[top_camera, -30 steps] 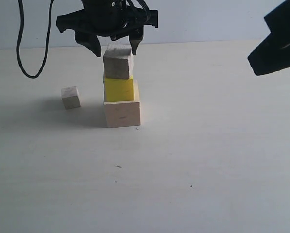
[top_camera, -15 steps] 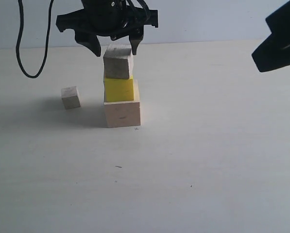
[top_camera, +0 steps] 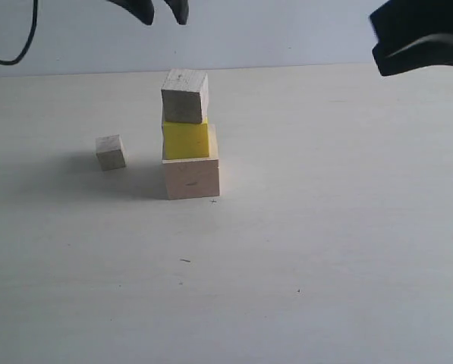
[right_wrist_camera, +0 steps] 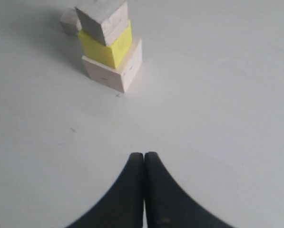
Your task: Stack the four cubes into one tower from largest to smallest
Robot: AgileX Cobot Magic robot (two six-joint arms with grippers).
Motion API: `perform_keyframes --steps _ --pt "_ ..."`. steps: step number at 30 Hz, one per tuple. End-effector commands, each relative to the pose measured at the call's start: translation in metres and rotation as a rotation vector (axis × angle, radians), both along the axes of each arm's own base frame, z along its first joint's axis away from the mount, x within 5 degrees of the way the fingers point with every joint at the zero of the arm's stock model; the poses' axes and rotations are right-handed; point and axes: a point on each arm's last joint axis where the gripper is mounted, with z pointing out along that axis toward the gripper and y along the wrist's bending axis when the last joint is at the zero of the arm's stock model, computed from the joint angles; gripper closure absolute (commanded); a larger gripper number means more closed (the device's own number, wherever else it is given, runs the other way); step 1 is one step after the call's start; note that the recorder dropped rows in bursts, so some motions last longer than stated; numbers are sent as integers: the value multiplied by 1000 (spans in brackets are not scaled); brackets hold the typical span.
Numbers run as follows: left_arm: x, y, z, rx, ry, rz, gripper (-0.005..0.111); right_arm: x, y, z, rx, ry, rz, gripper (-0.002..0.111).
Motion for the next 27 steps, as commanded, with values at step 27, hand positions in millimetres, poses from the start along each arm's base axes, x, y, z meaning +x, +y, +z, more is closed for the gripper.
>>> perform_keyframes --steps 27 --pt "4 101 -37 -58 62 -266 107 154 34 -121 246 292 -49 108"
